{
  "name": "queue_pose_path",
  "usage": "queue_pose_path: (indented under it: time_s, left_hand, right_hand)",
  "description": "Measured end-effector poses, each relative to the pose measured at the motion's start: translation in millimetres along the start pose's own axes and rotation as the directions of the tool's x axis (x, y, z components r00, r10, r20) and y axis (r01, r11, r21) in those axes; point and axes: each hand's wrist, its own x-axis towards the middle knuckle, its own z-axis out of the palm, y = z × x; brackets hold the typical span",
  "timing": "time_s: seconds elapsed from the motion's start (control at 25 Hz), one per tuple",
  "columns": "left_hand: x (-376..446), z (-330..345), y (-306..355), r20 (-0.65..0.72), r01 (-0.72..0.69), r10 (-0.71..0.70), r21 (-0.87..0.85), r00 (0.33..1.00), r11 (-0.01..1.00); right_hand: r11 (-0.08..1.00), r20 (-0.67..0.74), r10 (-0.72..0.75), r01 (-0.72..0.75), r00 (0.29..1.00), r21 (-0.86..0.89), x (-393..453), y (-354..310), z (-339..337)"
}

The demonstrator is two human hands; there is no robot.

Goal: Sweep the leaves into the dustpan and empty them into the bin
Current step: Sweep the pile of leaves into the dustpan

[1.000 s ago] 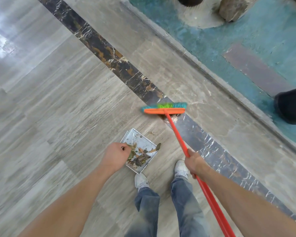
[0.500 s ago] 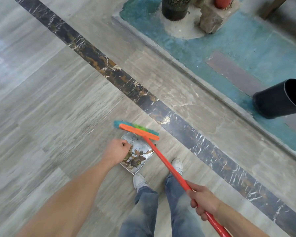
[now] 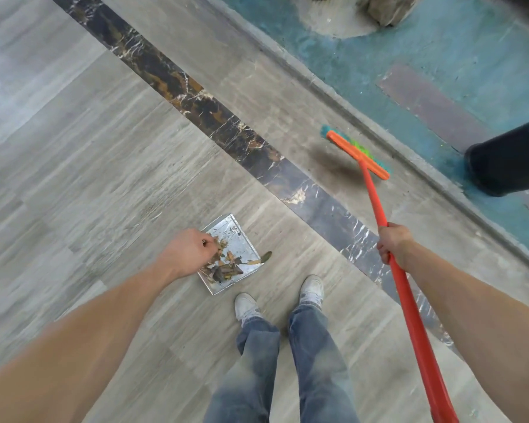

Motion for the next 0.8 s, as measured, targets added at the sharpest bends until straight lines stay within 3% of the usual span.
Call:
queue_pose_path:
  time_s: [0.16,0.2,0.32,0.4,0.64,0.8]
  left_hand:
    - [3.3,-3.0,1.9,0.009,0.011,-0.011,-0.008,1.0,1.0]
    - [3.3,-3.0,3.2,0.009,0.019,-0.019,0.001,1.0,1.0]
    - [2.0,-1.8,10.7,0.009,0.047,-0.048,0.033,0.999,0.998]
    - [-0.2,2.2,20.0,0.022,0.041,-0.041,0.031,0.999,0.999]
    - [-4.6,3.9,20.6,-0.004,0.04,-0.04,-0.004,0.999,0.999]
    - [-19.2,-2.5,4.6,-0.04,0.034,-0.035,-0.031,0.999,0.999]
  right_hand:
    - [0.934,0.043,0.123,-0.101,0.991,-0.343,-11.7,37.1,36.0]
    - [0.929,0.069,0.141,-0.108,0.988,-0.353,-25.7,52.5,50.3]
    - [0.972,0.233,0.152,-0.103,0.96,-0.211,-91.5,87.2,92.3]
    - [0.977,0.338,0.21,-0.189,0.917,-0.094,-136.4,97.1,110.7]
    - [0.909,0.692,0.322,-0.415,0.646,-0.036,-222.4,81.1,118.7]
    - [0.945,0.693,0.263,-0.324,0.671,-0.045,-240.6,77.7,94.2]
